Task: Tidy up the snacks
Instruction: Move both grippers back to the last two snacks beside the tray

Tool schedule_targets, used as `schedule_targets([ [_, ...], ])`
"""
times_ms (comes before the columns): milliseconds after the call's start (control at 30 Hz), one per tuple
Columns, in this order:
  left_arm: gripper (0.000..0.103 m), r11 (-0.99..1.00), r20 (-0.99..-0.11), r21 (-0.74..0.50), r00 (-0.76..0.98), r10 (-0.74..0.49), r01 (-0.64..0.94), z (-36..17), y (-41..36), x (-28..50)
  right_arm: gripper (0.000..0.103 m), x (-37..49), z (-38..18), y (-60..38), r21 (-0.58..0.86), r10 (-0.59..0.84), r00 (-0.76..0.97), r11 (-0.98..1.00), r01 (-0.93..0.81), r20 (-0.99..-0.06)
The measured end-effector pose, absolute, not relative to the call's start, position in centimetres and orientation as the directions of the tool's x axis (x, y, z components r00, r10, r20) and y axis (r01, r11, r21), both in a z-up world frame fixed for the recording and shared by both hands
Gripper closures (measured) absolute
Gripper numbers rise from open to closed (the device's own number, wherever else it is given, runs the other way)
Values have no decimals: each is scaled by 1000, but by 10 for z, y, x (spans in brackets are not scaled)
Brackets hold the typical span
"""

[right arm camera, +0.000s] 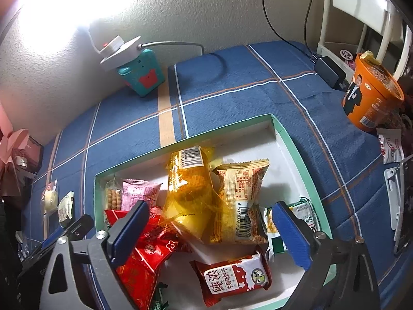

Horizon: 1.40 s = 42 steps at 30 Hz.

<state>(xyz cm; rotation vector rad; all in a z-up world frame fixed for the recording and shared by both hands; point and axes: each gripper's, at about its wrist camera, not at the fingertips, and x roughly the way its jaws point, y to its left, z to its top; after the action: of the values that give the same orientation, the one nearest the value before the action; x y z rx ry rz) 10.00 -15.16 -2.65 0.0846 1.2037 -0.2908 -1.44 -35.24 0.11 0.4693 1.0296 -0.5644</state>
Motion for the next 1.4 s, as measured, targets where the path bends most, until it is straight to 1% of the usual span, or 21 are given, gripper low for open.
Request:
schedule_targets([
  [100,0,967,-926,-72,343,-156,245,-26,-149,98,2,-16,2,-348,97,-217,399,768,634,-891],
  [567,0,978,-917,-2,390,-85,209,-14,-127,83,0,-20,9,-317,69,-223,396,795,602,-891],
  [767,0,974,-925,-16,366,-100,227,-15,-110,81,0,-16,10,-299,45,-215,377,817,575,-901],
  [833,0,975,-925,-4,370,-88,221,-14,-100,84,0,-14,12,-291,36,-216,376,827,561,-901],
  [900,0,980,-922,21,384,-58,199,-13,-87,88,0,-12,15,-283,31,-217,381,836,548,-899],
  [1100,0,993,-912,46,410,-3,111,-6,-46,102,0,-2,19,-256,29,-196,403,872,488,-894],
  [1400,0,998,-893,56,448,51,-4,6,5,112,0,13,22,-215,21,-175,421,907,422,-890],
])
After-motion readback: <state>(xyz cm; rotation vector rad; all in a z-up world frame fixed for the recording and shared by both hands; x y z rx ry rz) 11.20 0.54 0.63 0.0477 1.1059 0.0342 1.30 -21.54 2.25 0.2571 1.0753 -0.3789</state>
